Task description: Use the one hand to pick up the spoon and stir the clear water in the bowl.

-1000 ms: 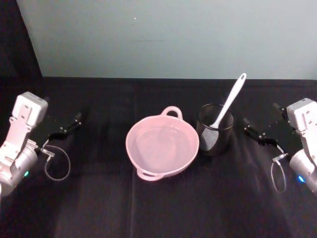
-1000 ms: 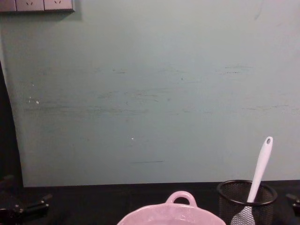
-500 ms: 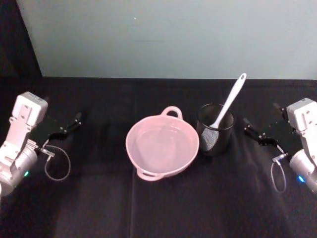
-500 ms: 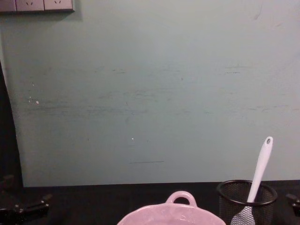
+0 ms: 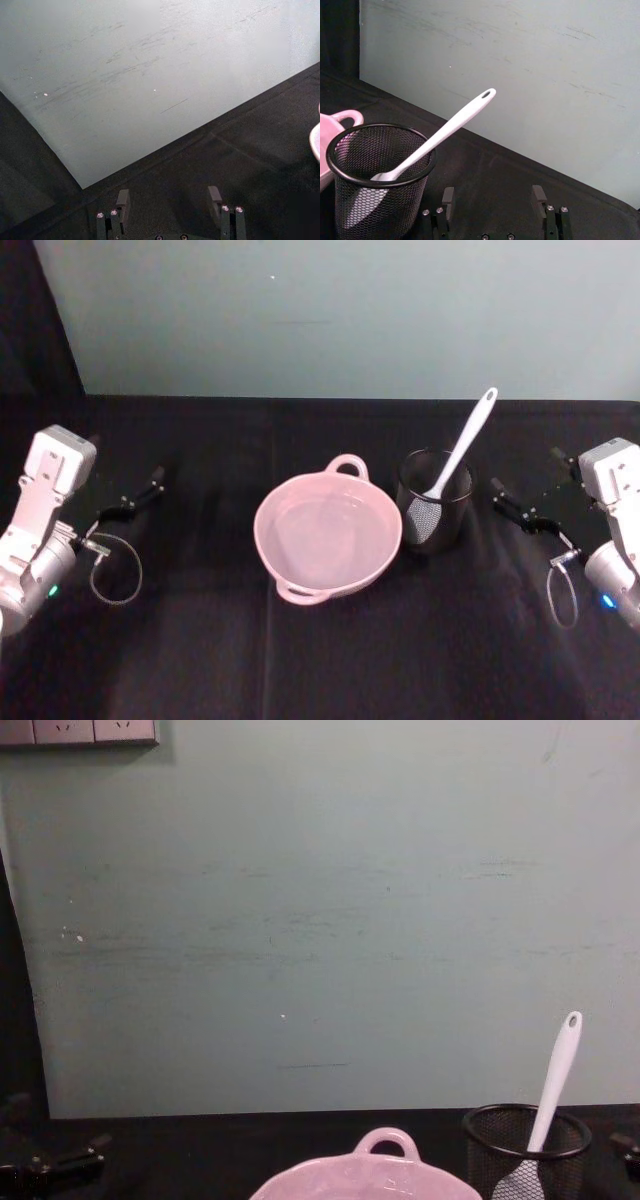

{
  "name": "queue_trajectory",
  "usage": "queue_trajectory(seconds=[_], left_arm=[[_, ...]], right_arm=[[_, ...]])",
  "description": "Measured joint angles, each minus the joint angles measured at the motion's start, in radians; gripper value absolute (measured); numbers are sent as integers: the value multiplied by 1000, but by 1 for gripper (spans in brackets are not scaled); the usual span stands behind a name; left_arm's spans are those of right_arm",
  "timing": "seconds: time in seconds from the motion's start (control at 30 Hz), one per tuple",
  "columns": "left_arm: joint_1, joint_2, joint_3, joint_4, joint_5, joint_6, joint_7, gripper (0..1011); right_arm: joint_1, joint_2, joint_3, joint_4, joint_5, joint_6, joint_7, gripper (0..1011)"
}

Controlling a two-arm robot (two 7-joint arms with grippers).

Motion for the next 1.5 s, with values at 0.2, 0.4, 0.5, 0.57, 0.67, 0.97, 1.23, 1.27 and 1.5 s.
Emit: queue_trajectory(seconds=[0.2,0.4,0.5,0.57,0.67,0.97,1.23,1.27,1.5], left_arm=[[0,0,0,0,0,0,0,1011],[0,0,0,0,0,0,0,1011],[0,0,0,0,0,0,0,1011],[0,0,0,0,0,0,0,1011],[0,0,0,0,0,0,0,1011],[0,0,0,0,0,0,0,1011],[0,0,0,0,0,0,0,1011],[0,0,0,0,0,0,0,1011],[0,0,0,0,0,0,0,1011]], right_arm=[[-39,19,30,-67,0,10,-10,998],[-101,45,101,-149,72,15,16,998],[-115,45,138,-172,143,15,61,998],[-114,39,166,-183,214,27,108,998],[-96,25,196,-186,309,70,175,998],[43,-39,242,-91,597,341,353,998],[162,-67,205,17,692,486,372,998],[171,-69,201,25,695,495,370,998],[233,-89,151,94,699,524,353,998]])
